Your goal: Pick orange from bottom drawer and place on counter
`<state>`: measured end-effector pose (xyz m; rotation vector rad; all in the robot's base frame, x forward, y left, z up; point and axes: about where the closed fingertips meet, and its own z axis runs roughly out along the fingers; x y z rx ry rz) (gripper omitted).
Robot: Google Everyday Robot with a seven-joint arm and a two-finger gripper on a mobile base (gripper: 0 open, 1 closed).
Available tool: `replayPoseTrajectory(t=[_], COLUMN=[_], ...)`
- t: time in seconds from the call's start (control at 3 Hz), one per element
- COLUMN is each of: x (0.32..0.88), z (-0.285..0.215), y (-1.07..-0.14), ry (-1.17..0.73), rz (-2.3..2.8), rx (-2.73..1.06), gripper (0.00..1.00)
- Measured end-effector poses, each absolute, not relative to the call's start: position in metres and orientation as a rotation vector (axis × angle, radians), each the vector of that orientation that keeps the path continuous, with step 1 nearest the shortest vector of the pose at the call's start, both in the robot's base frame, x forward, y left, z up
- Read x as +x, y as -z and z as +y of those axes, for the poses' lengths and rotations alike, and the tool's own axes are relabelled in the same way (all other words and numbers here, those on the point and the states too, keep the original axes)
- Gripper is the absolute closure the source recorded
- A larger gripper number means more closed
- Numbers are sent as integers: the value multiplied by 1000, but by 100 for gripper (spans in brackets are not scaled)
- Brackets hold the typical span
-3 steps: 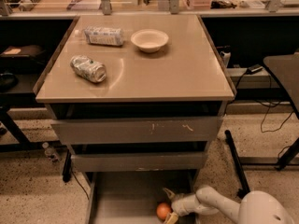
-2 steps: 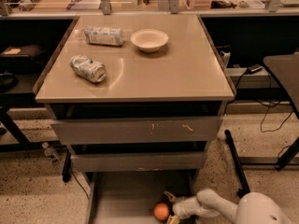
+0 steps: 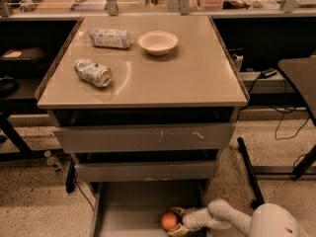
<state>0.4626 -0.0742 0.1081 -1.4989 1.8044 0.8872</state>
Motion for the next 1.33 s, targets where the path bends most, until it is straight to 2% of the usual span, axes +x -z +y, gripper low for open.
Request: replayPoseTrajectory(t=[0.67,1.0,1.33], x=[463,463,461], z=[-74,-74,-73], y=[-108,-108,-108], ry=[-887,-887,-895], rz=[1804,1804,1805], rx=[-1499,-1499,-1493], gripper=[90,100,100])
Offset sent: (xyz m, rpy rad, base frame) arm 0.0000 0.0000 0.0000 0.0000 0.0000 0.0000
